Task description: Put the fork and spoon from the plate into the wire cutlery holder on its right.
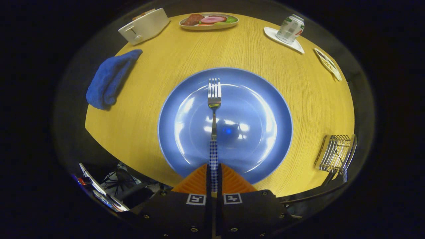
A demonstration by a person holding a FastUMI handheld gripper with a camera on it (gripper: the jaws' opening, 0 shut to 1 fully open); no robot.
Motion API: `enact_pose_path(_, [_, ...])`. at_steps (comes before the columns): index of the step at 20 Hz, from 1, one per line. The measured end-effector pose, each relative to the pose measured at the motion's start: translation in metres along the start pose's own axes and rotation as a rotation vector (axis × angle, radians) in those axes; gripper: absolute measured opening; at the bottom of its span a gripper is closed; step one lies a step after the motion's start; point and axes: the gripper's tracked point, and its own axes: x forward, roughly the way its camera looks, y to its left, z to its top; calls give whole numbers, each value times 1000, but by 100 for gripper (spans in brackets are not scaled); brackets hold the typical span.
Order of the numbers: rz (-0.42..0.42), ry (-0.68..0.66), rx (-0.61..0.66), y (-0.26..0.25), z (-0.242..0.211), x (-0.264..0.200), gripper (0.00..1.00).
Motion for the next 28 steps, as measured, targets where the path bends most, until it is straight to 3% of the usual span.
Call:
enact_pose_path(15, [9, 66, -55, -35, -22, -72, 5])
enact_pose_path(25, [-67, 180, -12, -135, -73, -154, 5])
enact_pose_path(28, [-125, 209, -22, -172, -86, -175, 5])
